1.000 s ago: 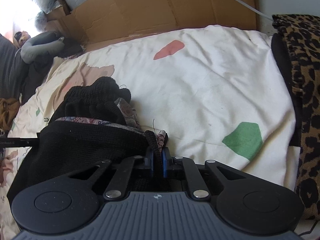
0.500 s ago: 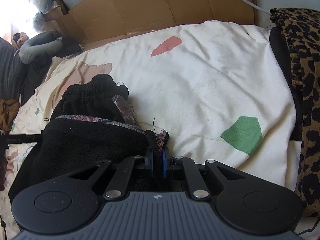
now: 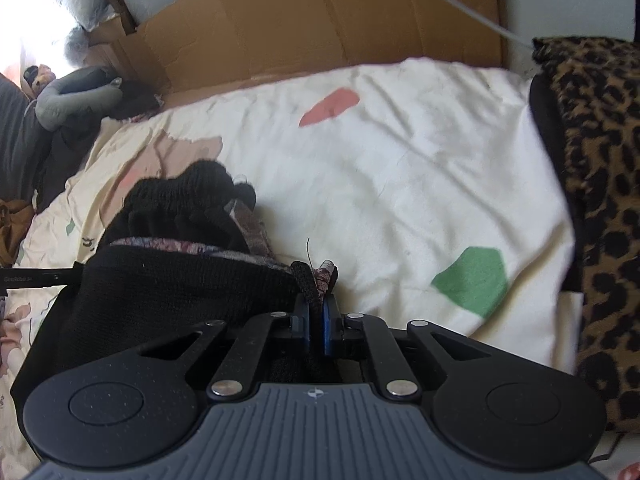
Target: Fold clothes
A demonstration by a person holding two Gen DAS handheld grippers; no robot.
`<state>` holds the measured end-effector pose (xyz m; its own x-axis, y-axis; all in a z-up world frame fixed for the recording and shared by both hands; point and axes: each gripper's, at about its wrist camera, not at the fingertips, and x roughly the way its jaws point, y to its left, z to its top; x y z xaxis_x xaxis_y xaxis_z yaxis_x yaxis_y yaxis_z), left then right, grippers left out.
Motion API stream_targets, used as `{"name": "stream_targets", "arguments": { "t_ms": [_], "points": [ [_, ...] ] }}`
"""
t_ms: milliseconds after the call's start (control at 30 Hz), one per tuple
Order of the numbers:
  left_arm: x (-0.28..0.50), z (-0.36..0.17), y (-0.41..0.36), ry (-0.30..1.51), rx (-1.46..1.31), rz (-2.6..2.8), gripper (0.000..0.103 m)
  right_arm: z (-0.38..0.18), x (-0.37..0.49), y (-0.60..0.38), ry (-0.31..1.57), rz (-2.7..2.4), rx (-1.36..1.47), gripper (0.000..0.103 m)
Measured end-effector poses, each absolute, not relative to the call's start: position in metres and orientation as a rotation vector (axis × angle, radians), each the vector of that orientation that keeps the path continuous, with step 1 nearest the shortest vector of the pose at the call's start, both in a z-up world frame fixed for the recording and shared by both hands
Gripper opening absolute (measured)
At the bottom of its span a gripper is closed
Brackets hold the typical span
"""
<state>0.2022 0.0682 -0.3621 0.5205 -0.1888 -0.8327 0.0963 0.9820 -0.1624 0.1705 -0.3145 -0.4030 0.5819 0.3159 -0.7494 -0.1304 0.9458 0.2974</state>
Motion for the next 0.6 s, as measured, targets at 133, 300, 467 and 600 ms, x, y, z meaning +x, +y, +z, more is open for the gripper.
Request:
{"name": "stream_targets", "arguments": {
  "t_ms": [133,300,467,600],
  "points": [
    [0.197,-0.346,0.073,0.982,-0.106,-0.163,0.007,-0.388,0.163,-0.324,0.896,0.266,0.228,0.004],
    [0.188,-0.325,0.072,0.958,-0.1,-0.167,0.006,-0.366,0.149,-0.331,0.87,0.281,0.212,0.004],
    [0.177,-0.305,0.066,0.93,-0.084,-0.169,0.006,-0.35,0.138,-0.335,0.842,0.271,0.242,0.004],
    [0.17,-0.296,0.066,0.914,-0.073,-0.17,0.006,-0.339,0.132,-0.332,0.825,0.276,0.23,0.004]
  ]
}}
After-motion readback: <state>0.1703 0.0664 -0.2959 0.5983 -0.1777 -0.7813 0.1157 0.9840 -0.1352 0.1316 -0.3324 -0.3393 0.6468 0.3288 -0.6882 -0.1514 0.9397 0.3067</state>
